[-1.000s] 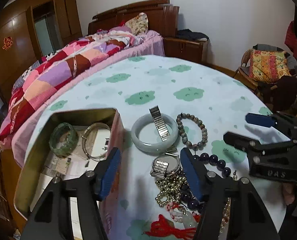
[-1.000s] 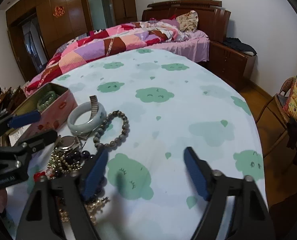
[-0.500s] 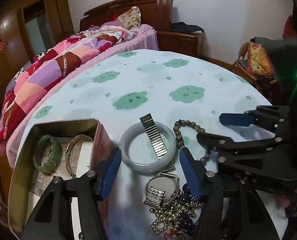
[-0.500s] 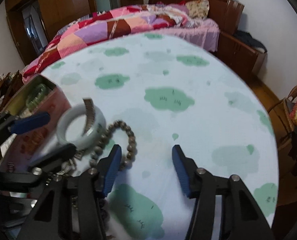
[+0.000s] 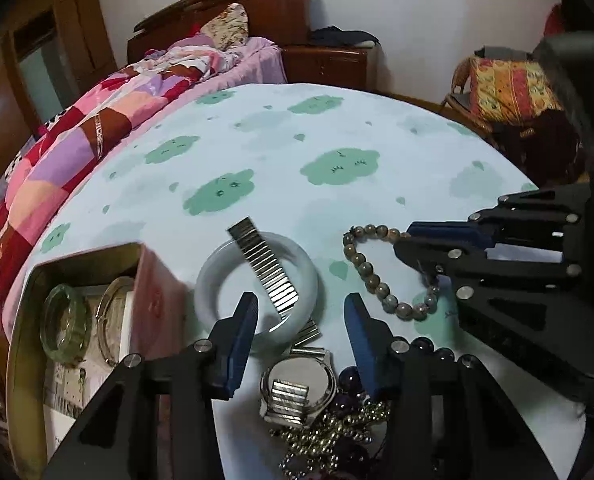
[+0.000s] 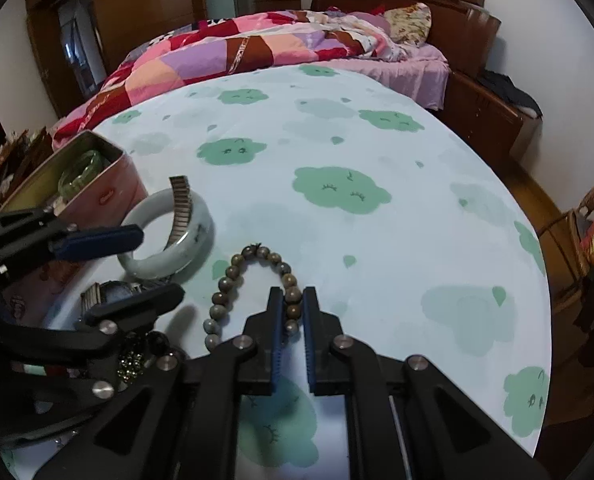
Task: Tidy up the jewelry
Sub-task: 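Grasp the grey bead bracelet with the right tool while the left tool grasps the white jade bangle, then carry the bead bracelet and white jade bangle toward the tin box with both tools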
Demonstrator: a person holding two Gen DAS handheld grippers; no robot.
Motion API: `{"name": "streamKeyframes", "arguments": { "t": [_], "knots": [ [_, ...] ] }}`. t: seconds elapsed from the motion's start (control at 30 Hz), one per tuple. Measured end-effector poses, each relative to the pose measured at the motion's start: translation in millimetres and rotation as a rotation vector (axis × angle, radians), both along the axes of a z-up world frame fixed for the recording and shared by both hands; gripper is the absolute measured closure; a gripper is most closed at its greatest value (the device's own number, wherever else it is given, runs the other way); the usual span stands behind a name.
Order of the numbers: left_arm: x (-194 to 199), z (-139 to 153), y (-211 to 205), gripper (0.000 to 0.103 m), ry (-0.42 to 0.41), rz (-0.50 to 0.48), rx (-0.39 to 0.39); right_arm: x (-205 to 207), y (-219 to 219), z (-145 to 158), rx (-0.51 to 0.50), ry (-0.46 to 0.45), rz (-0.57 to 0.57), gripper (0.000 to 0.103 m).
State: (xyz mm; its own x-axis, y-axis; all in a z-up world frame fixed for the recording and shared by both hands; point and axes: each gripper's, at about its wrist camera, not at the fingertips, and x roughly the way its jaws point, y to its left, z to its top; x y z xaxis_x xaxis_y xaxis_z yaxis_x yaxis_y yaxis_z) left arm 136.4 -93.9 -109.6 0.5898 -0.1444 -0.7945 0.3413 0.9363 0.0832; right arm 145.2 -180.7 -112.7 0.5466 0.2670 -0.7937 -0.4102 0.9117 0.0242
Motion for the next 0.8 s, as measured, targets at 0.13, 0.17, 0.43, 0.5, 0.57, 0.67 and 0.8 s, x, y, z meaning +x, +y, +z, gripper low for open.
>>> {"name": "streamKeyframes", "arguments": {
  "t": [0.13, 0.17, 0.43, 0.5, 0.57, 0.67, 0.8],
  "knots": [
    [3.4, -1.2, 2.2, 0.086, 0.024, -0.004, -0.016, -1.2, -0.2, 1.3, 0.011, -0.001, -0.008, 0.092],
    [2.6, -0.4, 1.6, 0.089, 0.024, -0.01, -0.016, -2.1, -2.2, 1.3, 0.02, 0.001, -0.012, 0.092],
    [-9.6, 7.6, 8.5, 0.093, 0.012, 0.01, -0.08, -9.1, -11.2, 7.8, 0.073, -0.035, -0.043, 0.092],
    [-16.1, 14.4, 11.0, 0.093, -0.006, 0.017, -0.109, -12.3, -14.0, 8.9, 0.089, -0.044, -0.048, 0.092],
    [-22.9, 21.0, 12.1, 0.093, -0.028, 0.023, -0.124, -15.9, -17.2, 8.2, 0.103, -0.051, -0.057, 0.092],
    [-31.6, 30.6, 10.0, 0.093, -0.069, 0.022, -0.125, -21.5, -22.2, 10.4, 0.126, -0.066, -0.067, 0.092],
    [-42.1, 47.9, 5.3, 0.093, -0.125, 0.005, -0.13, -23.9, -23.7, 18.4, 0.138, -0.092, -0.071, 0.092]
  ]
}}
